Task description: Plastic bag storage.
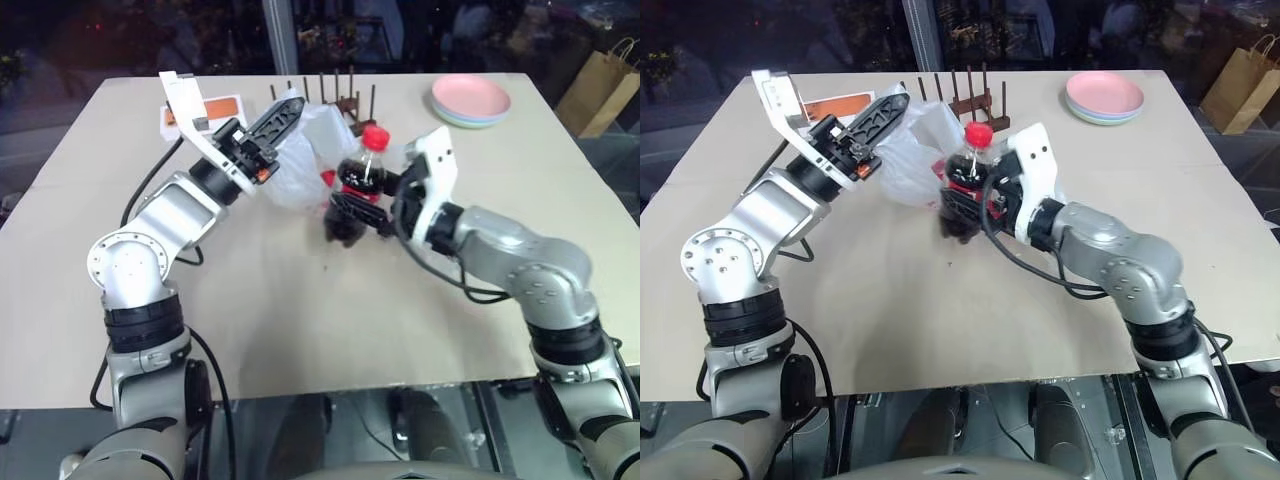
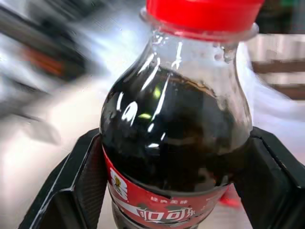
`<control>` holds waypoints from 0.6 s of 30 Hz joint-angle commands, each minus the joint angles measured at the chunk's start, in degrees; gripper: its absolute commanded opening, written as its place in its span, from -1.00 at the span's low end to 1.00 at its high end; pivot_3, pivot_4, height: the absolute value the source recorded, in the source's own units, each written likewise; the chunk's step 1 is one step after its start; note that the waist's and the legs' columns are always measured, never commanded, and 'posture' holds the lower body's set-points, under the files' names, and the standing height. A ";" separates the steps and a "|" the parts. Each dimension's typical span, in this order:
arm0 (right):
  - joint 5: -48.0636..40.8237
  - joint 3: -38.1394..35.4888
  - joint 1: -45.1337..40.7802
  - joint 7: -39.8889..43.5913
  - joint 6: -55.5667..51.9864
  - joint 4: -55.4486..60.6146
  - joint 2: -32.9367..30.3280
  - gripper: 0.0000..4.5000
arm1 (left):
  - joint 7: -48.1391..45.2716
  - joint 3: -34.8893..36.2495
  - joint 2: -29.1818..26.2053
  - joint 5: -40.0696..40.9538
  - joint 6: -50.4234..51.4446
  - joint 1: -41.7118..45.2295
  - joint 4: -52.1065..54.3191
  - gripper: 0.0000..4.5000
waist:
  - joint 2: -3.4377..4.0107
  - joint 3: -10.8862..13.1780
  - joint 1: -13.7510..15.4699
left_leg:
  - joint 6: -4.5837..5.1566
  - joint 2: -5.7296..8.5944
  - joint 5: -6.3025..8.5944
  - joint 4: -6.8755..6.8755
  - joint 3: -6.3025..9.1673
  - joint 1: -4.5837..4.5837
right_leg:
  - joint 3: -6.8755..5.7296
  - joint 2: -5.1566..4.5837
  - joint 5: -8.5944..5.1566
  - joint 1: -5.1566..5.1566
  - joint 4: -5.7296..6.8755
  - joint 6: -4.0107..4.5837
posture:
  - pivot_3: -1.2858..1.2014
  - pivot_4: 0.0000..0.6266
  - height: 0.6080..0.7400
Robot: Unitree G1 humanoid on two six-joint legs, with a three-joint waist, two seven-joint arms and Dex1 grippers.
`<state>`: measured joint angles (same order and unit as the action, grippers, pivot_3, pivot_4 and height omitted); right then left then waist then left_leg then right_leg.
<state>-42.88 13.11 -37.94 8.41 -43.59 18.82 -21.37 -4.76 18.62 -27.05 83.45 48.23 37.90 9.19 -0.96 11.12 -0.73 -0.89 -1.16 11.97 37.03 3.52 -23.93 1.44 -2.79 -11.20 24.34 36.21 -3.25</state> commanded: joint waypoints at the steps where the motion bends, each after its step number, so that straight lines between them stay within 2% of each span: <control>1: 11.98 1.34 -2.77 1.83 12.81 -0.57 2.64 0.40 | 0.76 2.23 -1.17 2.26 0.02 -0.49 2.57 -1.00 | -0.01 0.00 -0.12 | 0.00 0.00 0.00 -0.01 -0.01 -0.07 | 0.01 0.00 0.02 0.06 -0.04 0.02 | 0.03 -0.52 1.00; 4: 14.41 0.92 -2.55 3.59 15.07 -1.21 5.56 0.40 | 1.59 2.60 -1.33 3.15 0.30 -2.44 4.33 -1.00 | -0.01 0.00 -0.18 | 0.00 -0.01 0.00 -0.23 -0.08 -0.11 | 0.08 0.00 0.03 0.25 -0.03 0.03 | 0.03 -0.52 1.00; 8: 5.97 -5.34 -2.35 7.26 10.43 2.37 7.74 0.40 | 2.65 3.13 -1.88 3.23 -0.27 -5.06 5.74 -1.00 | -0.01 0.00 -0.22 | 0.00 -0.04 0.00 -0.48 -0.07 -0.10 | 0.08 0.01 0.04 0.38 0.00 0.06 | 0.03 -0.52 1.00; 11: 5.78 -8.22 -3.25 6.61 9.69 1.12 8.51 0.40 | 2.92 3.08 -2.33 4.23 -0.05 -5.59 6.05 -1.00 | -0.01 0.00 -0.01 | 0.00 -0.03 0.00 -0.48 -0.07 -0.10 | 0.06 -0.01 0.04 0.37 -0.01 0.06 | 0.03 -0.52 1.00; 14: 9.77 -7.91 -4.07 6.25 11.72 -2.73 9.45 0.40 | 3.24 2.98 -2.93 7.15 0.76 -6.20 6.55 -1.00 | -0.01 0.00 -0.10 | 0.00 -0.02 0.00 -0.46 -0.08 -0.09 | 0.06 -0.01 0.04 0.34 -0.03 0.05 | 0.03 -0.52 1.00; 18: 21.85 -3.17 -6.64 3.41 23.08 -13.70 15.31 0.40 | 5.84 1.91 -1.99 13.87 0.47 -6.66 7.92 -1.00 | -0.01 0.00 -0.62 | 0.00 -0.03 0.00 -0.47 -0.12 0.04 | 0.13 0.03 0.03 0.36 0.14 0.06 | 0.03 -0.52 1.00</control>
<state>-26.73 7.49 -41.51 12.83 -28.63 6.82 -8.04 -0.21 20.12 -29.29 93.22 49.52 30.83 13.93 -0.97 11.12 -1.36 -0.90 -1.19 11.96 36.56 3.40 -23.89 1.57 -2.76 -11.17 24.71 36.37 -3.18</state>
